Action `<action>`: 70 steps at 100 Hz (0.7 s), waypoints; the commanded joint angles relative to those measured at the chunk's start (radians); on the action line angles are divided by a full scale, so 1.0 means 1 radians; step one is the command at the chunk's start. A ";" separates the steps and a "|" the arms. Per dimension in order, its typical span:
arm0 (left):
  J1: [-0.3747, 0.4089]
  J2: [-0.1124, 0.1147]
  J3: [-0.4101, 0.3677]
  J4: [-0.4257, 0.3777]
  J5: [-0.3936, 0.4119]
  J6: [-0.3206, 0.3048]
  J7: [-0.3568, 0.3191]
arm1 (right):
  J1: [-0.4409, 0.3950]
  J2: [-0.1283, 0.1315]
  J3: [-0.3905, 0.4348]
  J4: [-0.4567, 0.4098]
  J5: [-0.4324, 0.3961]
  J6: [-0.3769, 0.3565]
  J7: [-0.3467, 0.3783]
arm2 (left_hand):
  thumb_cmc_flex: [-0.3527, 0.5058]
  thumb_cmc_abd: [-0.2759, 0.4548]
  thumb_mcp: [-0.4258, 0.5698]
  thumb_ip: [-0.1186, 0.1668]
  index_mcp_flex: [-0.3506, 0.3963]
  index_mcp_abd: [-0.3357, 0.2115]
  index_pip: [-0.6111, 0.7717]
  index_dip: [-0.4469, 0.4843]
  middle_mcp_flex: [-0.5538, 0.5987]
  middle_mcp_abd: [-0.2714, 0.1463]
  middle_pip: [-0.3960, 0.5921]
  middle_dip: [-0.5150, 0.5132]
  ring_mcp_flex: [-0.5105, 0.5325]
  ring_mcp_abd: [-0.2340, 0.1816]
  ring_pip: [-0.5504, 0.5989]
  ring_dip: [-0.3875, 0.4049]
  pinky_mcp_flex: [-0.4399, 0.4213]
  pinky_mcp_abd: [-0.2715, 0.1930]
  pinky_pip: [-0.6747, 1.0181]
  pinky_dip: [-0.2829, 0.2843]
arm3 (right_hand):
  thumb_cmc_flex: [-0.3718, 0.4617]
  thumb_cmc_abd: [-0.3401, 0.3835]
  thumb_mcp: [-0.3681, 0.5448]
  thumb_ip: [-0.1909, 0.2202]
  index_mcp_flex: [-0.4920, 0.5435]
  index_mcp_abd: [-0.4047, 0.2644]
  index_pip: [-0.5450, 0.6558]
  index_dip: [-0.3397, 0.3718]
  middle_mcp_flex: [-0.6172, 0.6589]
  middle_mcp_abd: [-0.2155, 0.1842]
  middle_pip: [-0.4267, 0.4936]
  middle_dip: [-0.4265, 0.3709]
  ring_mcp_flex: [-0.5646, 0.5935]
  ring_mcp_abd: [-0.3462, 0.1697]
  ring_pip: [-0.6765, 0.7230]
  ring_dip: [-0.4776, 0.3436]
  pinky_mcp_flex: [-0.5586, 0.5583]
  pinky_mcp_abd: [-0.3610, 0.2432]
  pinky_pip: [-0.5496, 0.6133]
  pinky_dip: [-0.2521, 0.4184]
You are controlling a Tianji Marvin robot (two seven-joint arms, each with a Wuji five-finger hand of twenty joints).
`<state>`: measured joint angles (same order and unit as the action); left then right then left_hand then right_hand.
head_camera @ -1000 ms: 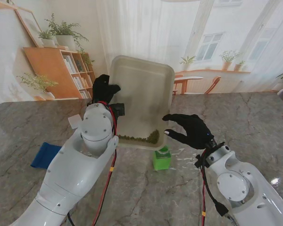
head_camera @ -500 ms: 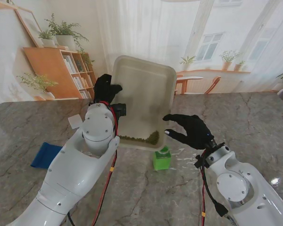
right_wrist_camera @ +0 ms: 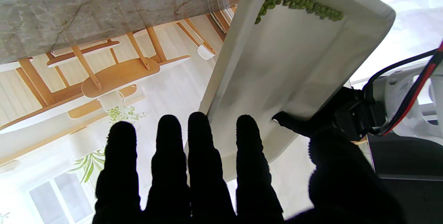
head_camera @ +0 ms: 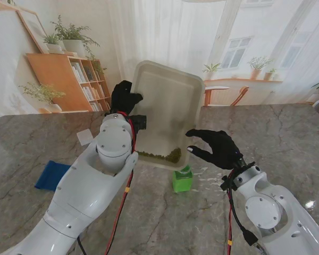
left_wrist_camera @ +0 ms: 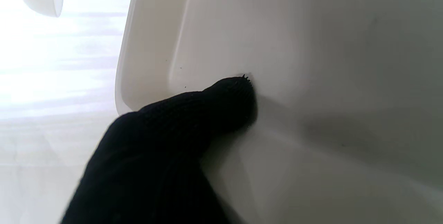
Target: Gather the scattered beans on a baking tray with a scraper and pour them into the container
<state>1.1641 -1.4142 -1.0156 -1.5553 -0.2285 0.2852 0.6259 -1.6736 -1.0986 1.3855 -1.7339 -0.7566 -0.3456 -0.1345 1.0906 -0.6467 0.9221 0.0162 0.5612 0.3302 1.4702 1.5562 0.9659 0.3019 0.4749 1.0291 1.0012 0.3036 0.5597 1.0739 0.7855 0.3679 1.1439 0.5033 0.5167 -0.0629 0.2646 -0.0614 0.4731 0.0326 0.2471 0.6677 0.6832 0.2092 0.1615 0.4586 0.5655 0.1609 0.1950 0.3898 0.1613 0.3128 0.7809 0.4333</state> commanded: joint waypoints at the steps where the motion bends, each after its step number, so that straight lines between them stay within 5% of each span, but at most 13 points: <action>1: -0.012 -0.008 0.009 -0.001 0.010 -0.001 -0.013 | -0.003 -0.003 -0.001 -0.006 0.004 0.001 0.011 | 0.108 0.031 0.104 -0.025 -0.022 -0.023 0.002 0.014 0.027 -0.198 0.148 0.049 0.041 -0.095 0.091 0.042 0.065 -0.218 0.188 0.145 | 0.005 0.006 0.008 0.027 0.007 -0.017 -0.001 -0.025 -0.013 -0.074 -0.010 -0.012 0.004 -0.004 -0.007 0.002 0.003 0.012 -0.003 0.013; 70: -0.051 -0.020 0.036 0.027 0.006 -0.005 -0.010 | -0.055 -0.006 0.033 -0.058 -0.030 -0.011 -0.025 | 0.107 0.036 0.101 -0.026 -0.023 -0.024 0.002 0.014 0.026 -0.200 0.148 0.047 0.040 -0.097 0.088 0.039 0.065 -0.220 0.184 0.146 | 0.006 0.005 0.009 0.027 0.010 -0.018 0.001 -0.024 -0.010 -0.075 -0.009 -0.012 0.020 -0.004 0.006 0.011 0.006 0.011 -0.001 0.014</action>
<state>1.1169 -1.4240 -0.9867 -1.5259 -0.2315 0.2814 0.6228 -1.7169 -1.1008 1.4180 -1.7764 -0.7808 -0.3450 -0.1603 1.0893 -0.6467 0.9221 0.0161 0.5621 0.3297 1.4701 1.5562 0.9657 0.2999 0.4768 1.0291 1.0012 0.3036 0.5602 1.0758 0.7844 0.3677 1.1435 0.5171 0.5167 -0.0629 0.2646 -0.0614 0.4731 0.0326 0.2471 0.6677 0.6825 0.2312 0.1634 0.4587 0.5792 0.1609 0.1950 0.3897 0.1614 0.3128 0.7809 0.4333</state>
